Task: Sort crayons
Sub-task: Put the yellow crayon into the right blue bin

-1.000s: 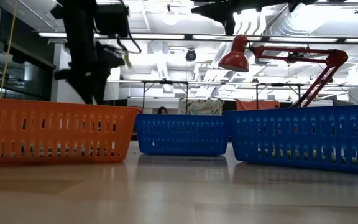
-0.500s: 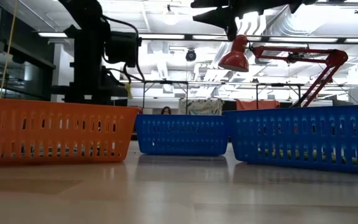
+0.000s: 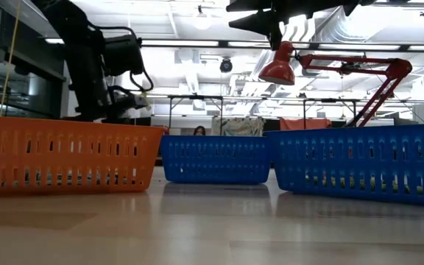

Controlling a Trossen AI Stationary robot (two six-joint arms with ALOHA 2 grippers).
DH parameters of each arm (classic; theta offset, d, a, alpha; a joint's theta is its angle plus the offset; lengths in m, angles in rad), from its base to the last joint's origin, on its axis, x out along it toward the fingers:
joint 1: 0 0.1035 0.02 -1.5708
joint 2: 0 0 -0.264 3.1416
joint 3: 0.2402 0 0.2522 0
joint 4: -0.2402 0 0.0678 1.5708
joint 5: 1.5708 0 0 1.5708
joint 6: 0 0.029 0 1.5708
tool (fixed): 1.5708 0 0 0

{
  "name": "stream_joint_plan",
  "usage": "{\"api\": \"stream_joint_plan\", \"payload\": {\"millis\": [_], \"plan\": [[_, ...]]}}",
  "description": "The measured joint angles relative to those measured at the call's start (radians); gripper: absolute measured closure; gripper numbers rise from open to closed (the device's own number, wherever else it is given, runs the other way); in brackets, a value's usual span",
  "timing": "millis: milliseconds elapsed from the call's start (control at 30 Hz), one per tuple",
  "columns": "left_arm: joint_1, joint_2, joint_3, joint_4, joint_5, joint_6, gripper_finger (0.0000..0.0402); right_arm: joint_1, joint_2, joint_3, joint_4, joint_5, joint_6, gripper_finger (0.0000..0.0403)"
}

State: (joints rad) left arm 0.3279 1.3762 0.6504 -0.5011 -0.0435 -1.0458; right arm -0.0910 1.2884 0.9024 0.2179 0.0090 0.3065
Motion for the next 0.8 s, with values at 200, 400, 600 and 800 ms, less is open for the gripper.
{"api": "stream_joint_plan", "payload": {"millis": [200, 400, 600, 800], "plan": [[-0.001, 0.079, -0.001, -0.021, -0.006, 0.018, 0.0286, 0.000, 0.000, 0.000, 0.000, 0.001, 0.000, 0.0261], [-0.001, 0.097, 0.003, -0.010, -0.011, 0.036, 0.0291, 0.000, 0.000, 0.000, 0.000, 0.002, 0.000, 0.0261], [-0.001, 0.098, 0.003, -0.040, -0.030, 0.087, 0.0298, 0.000, 0.000, 0.000, 0.000, 0.006, 0.000, 0.0261], [0.000, 0.099, 0.003, -0.073, -0.060, 0.114, 0.0360, 0.000, 0.000, 0.000, 0.000, 0.005, 0.000, 0.0261]]}}
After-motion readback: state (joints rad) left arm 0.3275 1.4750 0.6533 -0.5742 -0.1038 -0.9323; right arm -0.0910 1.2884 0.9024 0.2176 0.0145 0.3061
